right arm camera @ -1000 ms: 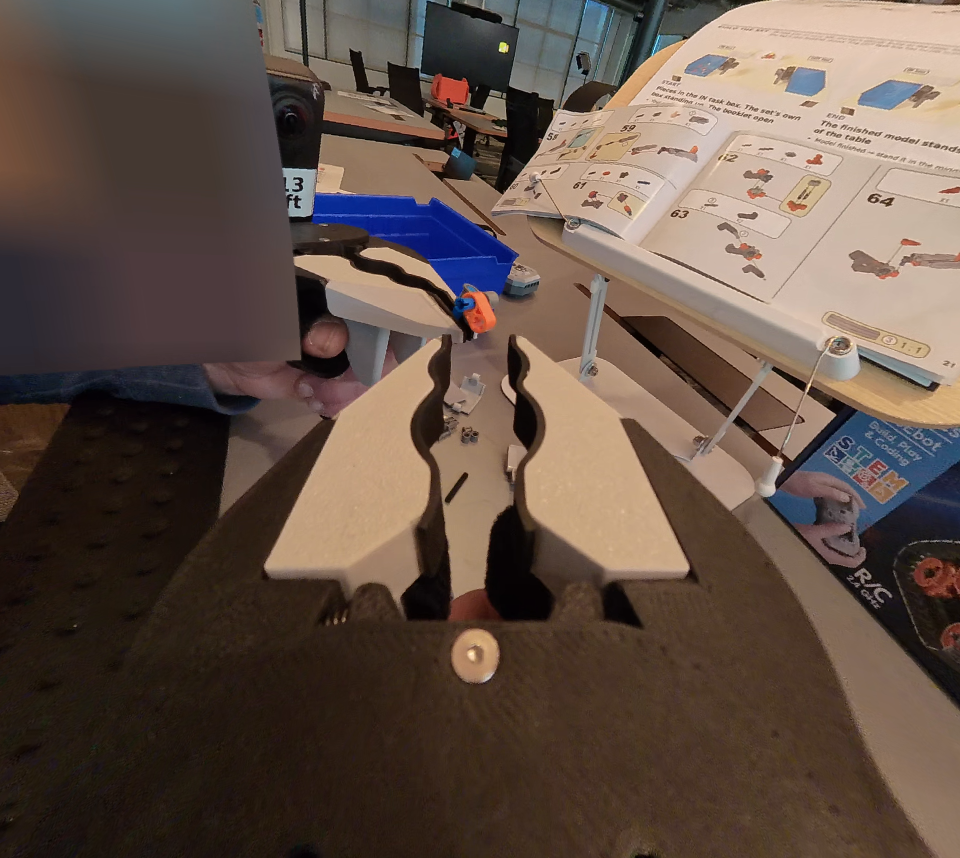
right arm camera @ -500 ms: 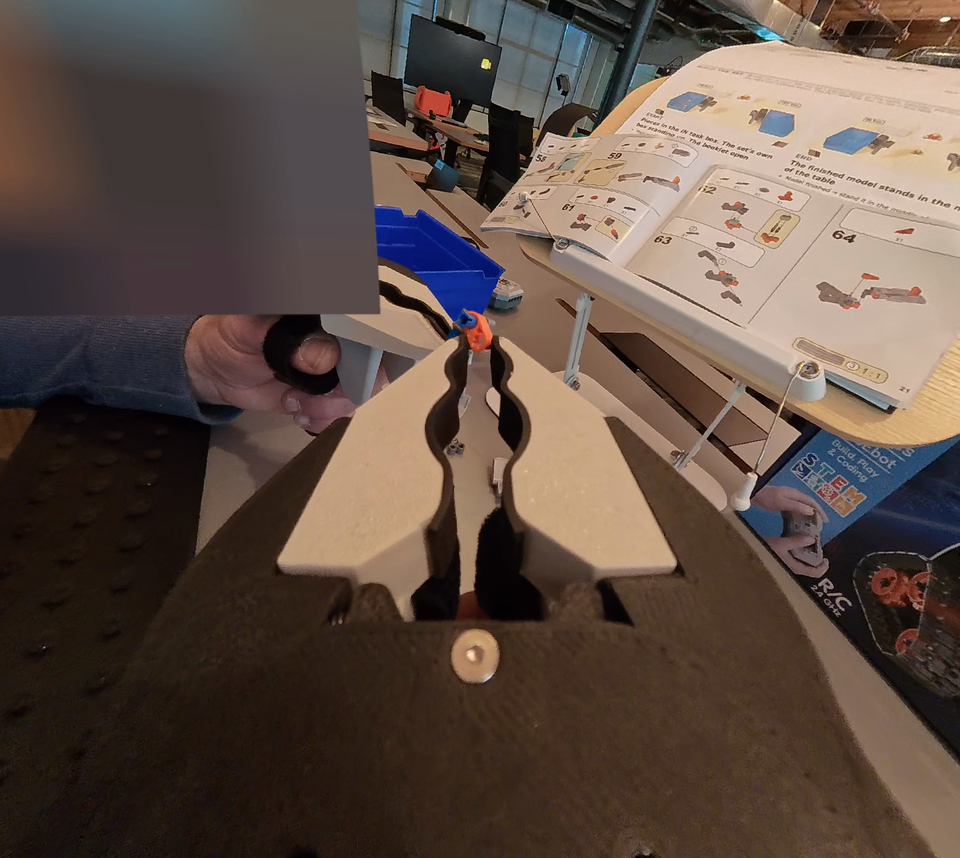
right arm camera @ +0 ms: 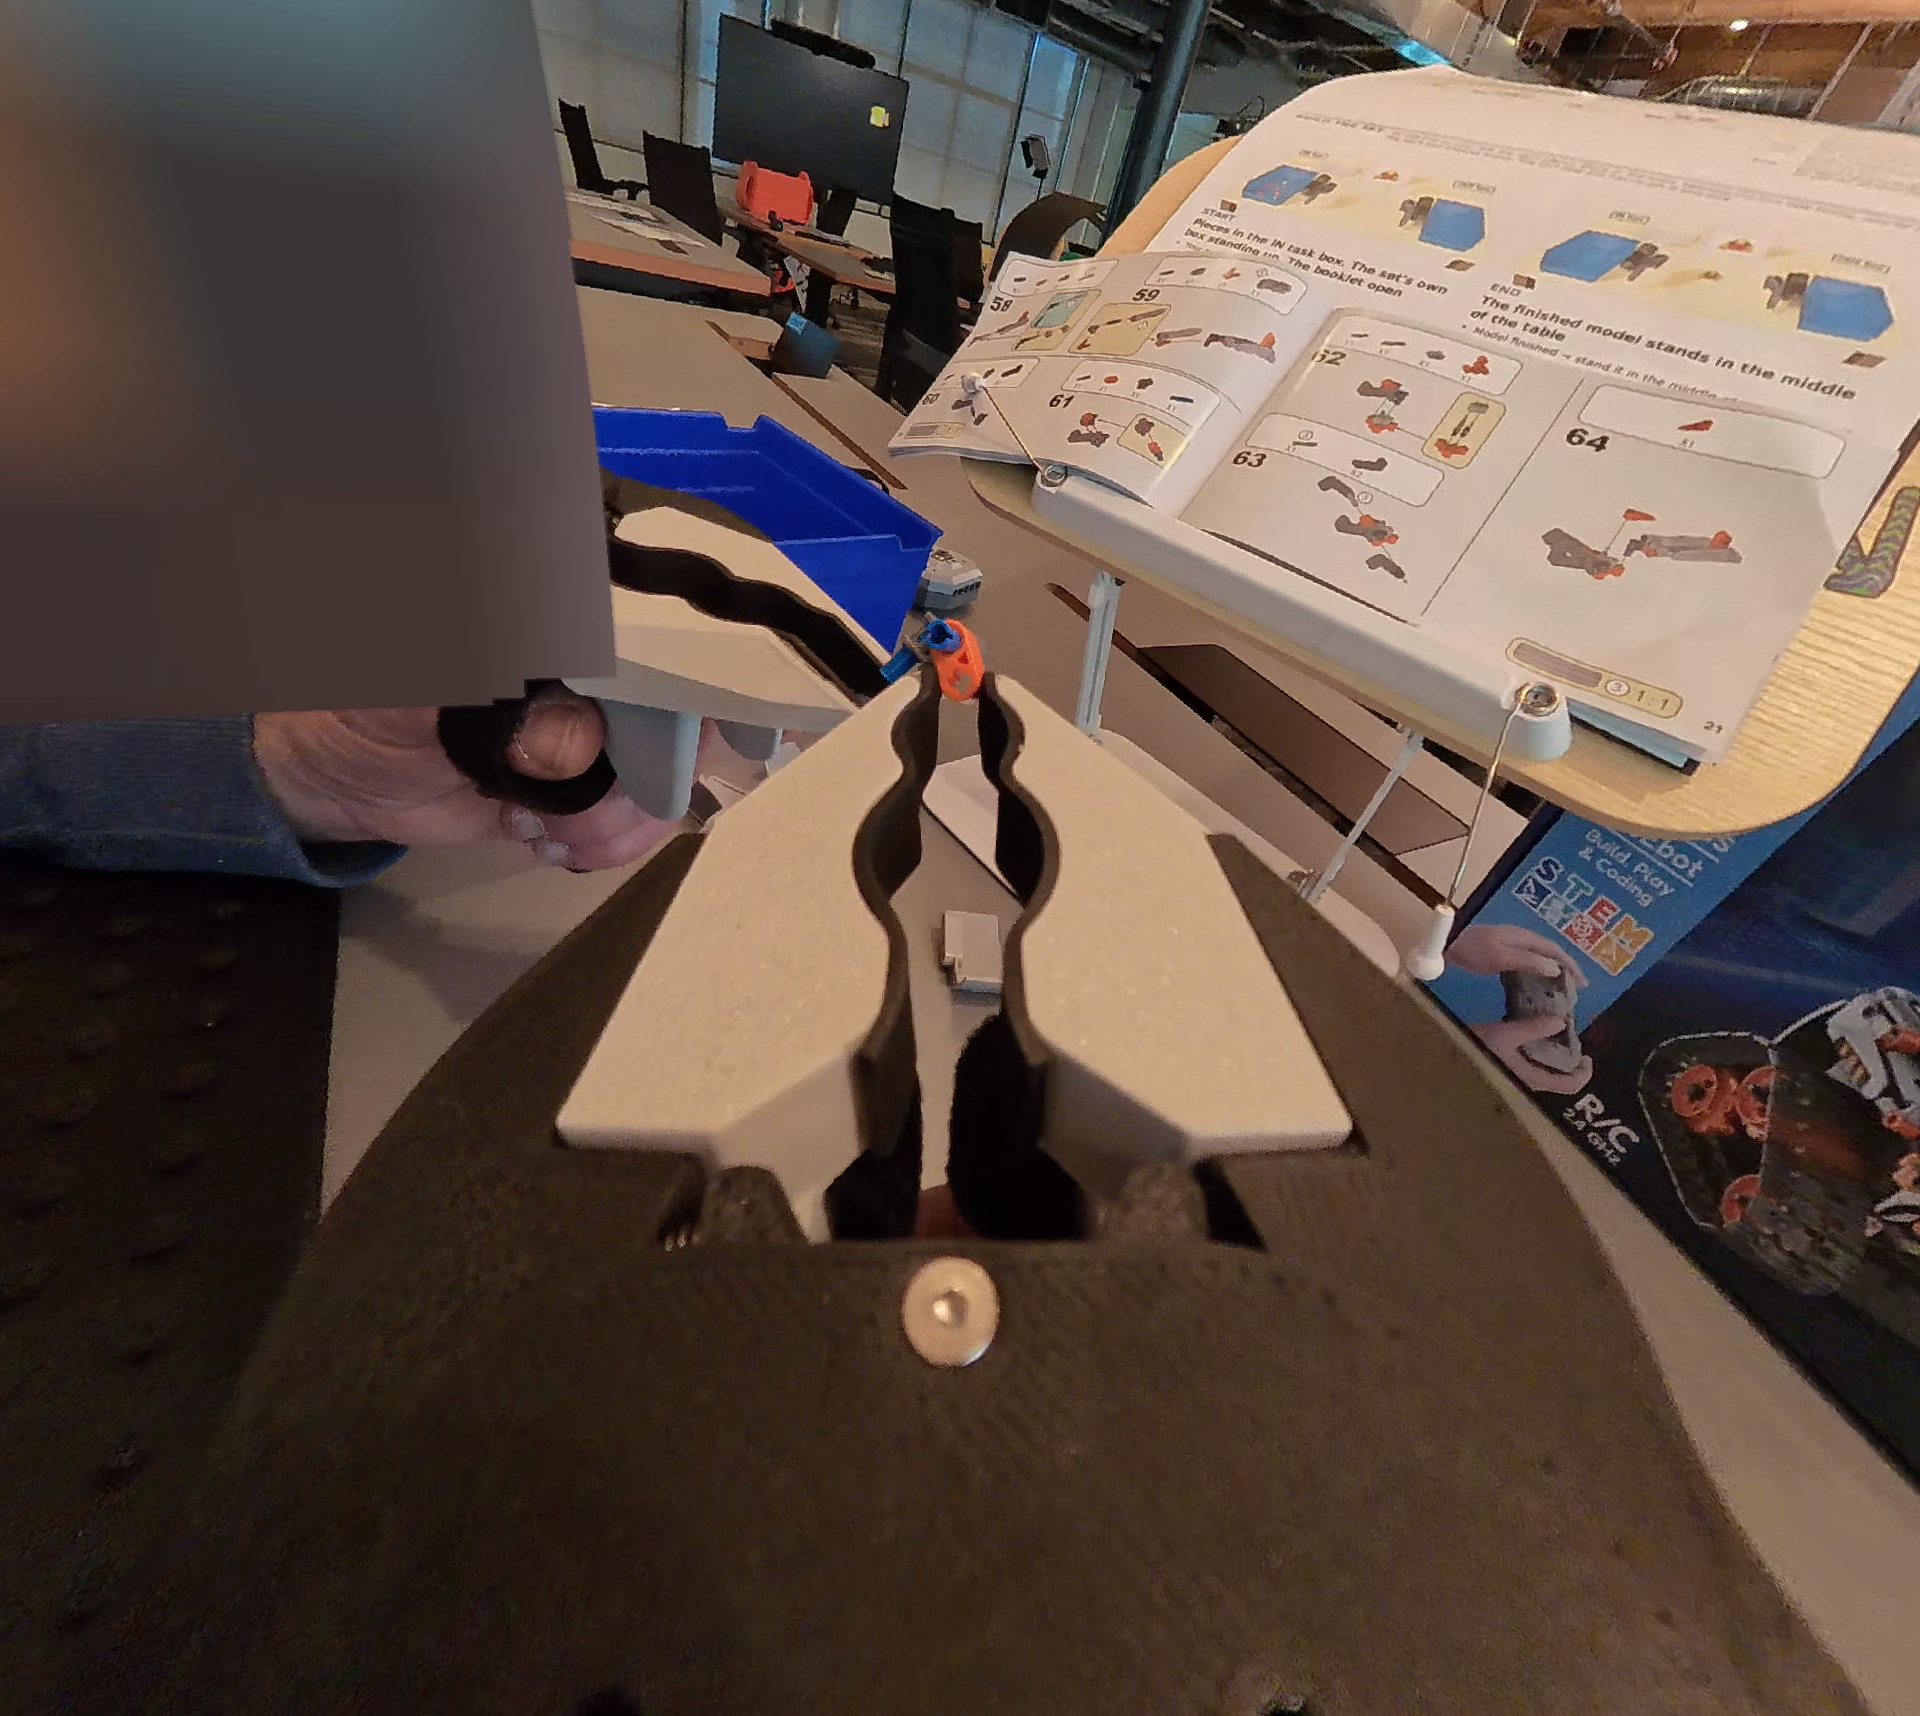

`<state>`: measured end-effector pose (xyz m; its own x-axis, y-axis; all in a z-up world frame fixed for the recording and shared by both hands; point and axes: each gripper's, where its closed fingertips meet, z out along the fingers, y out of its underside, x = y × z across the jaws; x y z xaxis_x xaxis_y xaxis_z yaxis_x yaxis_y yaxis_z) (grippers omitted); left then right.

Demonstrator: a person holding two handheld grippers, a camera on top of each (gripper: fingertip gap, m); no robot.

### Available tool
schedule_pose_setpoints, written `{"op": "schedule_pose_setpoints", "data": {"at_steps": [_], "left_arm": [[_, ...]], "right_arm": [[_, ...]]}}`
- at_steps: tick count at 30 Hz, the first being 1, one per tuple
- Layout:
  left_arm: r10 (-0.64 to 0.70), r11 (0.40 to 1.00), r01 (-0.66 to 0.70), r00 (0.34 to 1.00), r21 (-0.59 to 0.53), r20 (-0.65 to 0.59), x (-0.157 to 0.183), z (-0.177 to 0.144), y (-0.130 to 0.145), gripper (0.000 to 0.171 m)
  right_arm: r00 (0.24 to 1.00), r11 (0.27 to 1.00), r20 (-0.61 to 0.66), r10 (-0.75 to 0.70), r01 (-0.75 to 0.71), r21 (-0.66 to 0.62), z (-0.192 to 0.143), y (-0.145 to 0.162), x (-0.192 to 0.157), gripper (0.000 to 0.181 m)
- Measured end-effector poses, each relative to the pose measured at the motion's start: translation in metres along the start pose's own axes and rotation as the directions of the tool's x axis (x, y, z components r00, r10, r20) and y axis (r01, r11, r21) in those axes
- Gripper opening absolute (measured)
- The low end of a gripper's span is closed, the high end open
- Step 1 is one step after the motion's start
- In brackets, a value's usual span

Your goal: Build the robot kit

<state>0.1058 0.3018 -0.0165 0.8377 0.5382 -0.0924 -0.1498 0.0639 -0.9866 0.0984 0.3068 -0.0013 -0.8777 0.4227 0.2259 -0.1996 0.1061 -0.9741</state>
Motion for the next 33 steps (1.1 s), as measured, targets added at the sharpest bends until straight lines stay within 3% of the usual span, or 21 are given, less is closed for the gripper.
{"op": "schedule_pose_setpoints", "data": {"at_steps": [9,23,27,33], "left_arm": [[-0.013,1.000,0.013,1.000,-0.005,0.010,-0.002,0.000,0.001,0.009],[-0.071,0.997,0.070,0.997,0.012,0.014,-0.009,-0.004,0.000,0.001],[-0.129,0.990,0.130,0.991,0.050,-0.023,-0.010,-0.006,-0.005,0.000],[-0.154,0.985,0.159,0.986,0.067,-0.070,-0.006,-0.006,-0.007,0.001]], "right_arm": [[1.000,1.000,0.013,0.021,-0.021,-0.007,0.002,0.004,0.000,0.005],[0.930,0.936,-0.109,-0.351,0.347,-0.054,0.006,-0.002,-0.015,0.006],[0.937,0.944,-0.108,-0.331,0.329,-0.034,0.004,-0.006,-0.016,0.003],[0.976,0.978,-0.067,-0.208,0.210,0.012,0.000,-0.011,-0.011,0.014]]}}
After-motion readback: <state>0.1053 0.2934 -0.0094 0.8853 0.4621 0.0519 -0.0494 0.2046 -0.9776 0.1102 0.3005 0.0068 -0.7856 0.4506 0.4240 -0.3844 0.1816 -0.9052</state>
